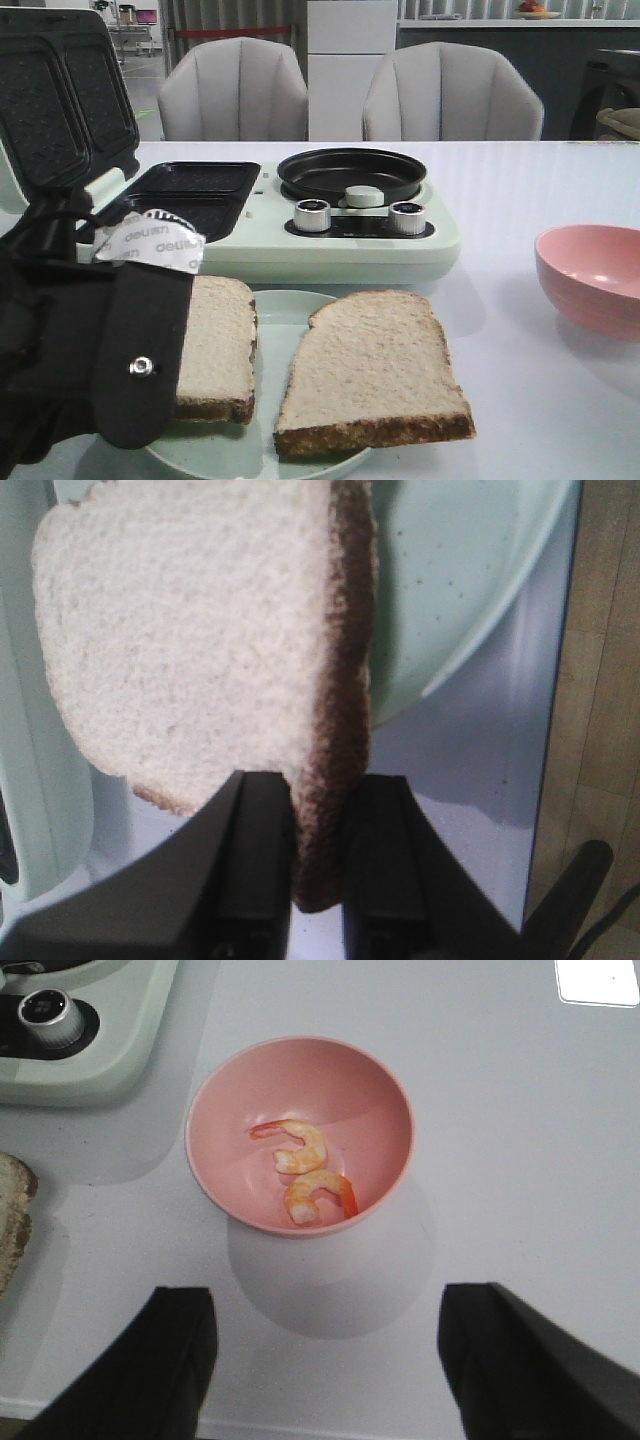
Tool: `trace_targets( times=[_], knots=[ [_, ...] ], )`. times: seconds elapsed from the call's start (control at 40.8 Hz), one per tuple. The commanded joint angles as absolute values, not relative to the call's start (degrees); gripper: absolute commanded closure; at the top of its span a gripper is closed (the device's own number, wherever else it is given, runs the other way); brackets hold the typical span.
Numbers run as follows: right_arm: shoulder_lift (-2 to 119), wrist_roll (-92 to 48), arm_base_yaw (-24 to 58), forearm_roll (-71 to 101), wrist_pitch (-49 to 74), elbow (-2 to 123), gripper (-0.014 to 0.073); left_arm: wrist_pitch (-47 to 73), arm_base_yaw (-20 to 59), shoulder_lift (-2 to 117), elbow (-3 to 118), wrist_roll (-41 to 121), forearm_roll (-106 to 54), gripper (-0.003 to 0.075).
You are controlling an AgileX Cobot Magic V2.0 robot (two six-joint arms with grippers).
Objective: Make breakfast with bread and shrimp
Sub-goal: 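Grasp the bread slice nearest the left gripper and lift it, then carry the bread slice to the far press plate and release it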
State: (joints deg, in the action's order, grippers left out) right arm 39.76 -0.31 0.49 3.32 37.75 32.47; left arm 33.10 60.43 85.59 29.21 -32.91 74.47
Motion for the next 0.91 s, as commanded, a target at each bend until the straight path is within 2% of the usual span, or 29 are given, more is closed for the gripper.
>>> trace_targets(
  times=[0.0, 0.196, 0.441, 0.711, 0.882],
  knots=[
    [39.9, -0.8, 0.1, 3.7, 33.5, 34.1, 0.0022, 36.3, 61.0, 84.0, 30.6, -33.7, 75.4, 0.0622],
    [39.9, -0.8, 0.1, 3.7, 33.5, 34.1, 0.0022, 42.9, 64.3, 80.0, 30.7, -33.7, 75.5, 0.0622],
    [39.9, -0.8, 0.1, 3.7, 33.5, 34.1, 0.0022, 50.0, 67.9, 68.0, 30.7, -33.7, 77.6, 0.0622],
    [39.9, -0.8, 0.1, 3.7, 33.5, 34.1, 0.0022, 51.0, 67.9, 55.7, 30.7, -33.7, 90.4, 0.0622],
    [39.9, -0.8, 0.1, 3.7, 33.5, 34.1, 0.0022, 50.2, 64.2, 54.4, 30.7, -33.7, 96.2, 0.0622]
  ],
)
